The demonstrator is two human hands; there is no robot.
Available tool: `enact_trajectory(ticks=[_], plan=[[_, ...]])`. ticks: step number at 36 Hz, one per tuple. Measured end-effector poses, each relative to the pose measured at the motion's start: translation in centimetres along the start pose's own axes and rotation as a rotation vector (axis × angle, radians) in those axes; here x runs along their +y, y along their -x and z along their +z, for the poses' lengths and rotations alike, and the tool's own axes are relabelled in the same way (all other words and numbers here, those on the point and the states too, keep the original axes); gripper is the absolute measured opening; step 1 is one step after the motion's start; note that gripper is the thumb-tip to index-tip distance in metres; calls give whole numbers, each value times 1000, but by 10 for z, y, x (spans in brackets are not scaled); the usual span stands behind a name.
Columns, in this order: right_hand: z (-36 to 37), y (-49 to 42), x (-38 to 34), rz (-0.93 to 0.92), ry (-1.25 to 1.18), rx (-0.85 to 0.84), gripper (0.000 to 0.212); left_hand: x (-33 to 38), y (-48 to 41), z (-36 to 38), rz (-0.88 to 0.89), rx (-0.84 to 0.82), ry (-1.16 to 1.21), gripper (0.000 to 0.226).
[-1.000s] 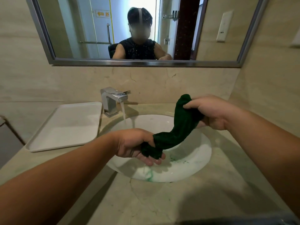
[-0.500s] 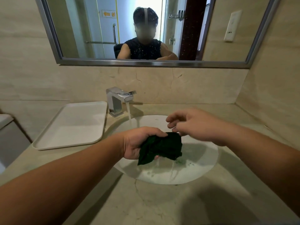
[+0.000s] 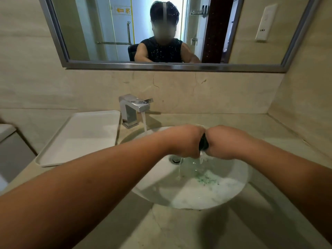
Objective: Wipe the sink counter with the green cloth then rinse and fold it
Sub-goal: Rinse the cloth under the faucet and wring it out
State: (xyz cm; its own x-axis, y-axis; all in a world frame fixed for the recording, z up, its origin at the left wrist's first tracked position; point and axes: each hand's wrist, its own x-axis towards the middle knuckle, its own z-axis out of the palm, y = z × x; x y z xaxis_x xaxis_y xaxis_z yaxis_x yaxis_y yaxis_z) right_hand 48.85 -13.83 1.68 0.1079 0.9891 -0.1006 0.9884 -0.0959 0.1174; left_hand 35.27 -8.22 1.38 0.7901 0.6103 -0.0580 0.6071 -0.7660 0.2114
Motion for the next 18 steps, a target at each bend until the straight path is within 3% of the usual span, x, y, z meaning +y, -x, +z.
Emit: enact_trajectory(ticks=[4, 11, 14, 18], plan=[[-15, -10, 15, 15, -420, -349, 25, -5, -6, 11, 68, 155, -138, 26], [-18, -17, 22, 46, -712, -556, 13, -28, -6, 36, 234, 418, -221, 34], [-18, -18, 14, 64, -840, -505, 19, -36, -3, 28, 132, 414, -44, 26], [-18, -19, 0, 35, -953, -162, 38, -50, -1, 7, -181, 229, 430, 15]])
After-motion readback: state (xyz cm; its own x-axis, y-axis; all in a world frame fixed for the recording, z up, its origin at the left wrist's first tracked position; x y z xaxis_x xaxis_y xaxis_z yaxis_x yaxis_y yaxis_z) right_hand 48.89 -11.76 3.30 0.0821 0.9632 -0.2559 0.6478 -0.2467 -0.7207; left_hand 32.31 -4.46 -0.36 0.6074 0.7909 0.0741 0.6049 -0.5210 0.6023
